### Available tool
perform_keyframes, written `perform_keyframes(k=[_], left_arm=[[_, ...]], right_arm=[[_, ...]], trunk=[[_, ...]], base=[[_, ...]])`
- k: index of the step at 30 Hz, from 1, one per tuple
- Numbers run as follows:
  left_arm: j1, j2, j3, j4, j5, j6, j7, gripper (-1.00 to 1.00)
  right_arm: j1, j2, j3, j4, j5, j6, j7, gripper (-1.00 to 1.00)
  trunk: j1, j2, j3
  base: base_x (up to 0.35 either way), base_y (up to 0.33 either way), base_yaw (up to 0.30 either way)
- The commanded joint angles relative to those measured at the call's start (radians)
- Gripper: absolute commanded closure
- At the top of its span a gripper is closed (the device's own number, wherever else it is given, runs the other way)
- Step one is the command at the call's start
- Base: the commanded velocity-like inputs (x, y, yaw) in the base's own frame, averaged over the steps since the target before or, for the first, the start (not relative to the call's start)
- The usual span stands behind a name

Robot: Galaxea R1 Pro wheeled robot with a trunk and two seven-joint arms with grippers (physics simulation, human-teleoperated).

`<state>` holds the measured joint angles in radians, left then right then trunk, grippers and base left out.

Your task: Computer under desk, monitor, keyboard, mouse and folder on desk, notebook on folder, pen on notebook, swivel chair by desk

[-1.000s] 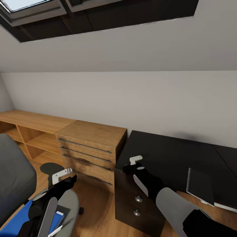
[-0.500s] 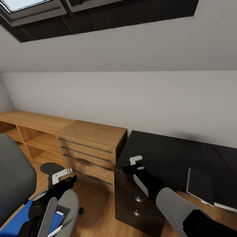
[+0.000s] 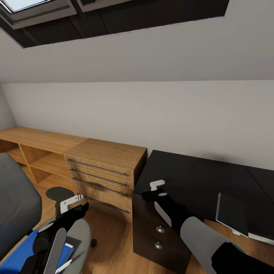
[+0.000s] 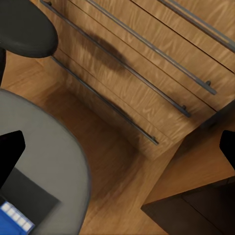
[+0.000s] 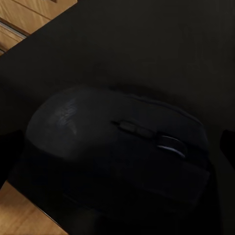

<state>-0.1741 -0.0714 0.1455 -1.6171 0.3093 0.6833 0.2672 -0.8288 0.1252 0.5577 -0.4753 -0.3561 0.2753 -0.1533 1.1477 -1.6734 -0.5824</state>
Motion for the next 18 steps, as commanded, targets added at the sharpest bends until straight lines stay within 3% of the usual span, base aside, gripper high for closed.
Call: perform_keyframes(k=[1,13,14,18], left_arm=[[-0.001,0.000,0.001,-0.001,0.011,0.004,0.007,-1.00],[-0.001,0.000,0.000,-0.001,0.011,0.004,0.007,-1.00],[-0.001,-0.001,0.000,-0.001,0.011,0.004,0.006,-1.00],[-0.001,0.000,0.000,-0.001,0.011,0.004,0.006,-1.00]], right_arm=[[-0.001,-0.001,0.008,-0.002,-0.010,0.004,-0.009,-1.00],[-0.001,-0.001,0.008,-0.002,-0.008,0.004,-0.009,-1.00],[-0.001,-0.001,0.008,-0.002,-0.008,0.004,-0.009,1.00],[-0.001,-0.001,0.008,-0.002,-0.007,0.004,-0.009,1.00]], trunk=[[0.000,-0.001,-0.001],[0.000,-0.001,-0.001],[0.000,-0.001,-0.001],[0.000,-0.001,-0.001]], base=[[0.000,0.000,0.000],[0.000,0.000,0.000],[0.000,0.000,0.000],[0.000,0.000,0.000]])
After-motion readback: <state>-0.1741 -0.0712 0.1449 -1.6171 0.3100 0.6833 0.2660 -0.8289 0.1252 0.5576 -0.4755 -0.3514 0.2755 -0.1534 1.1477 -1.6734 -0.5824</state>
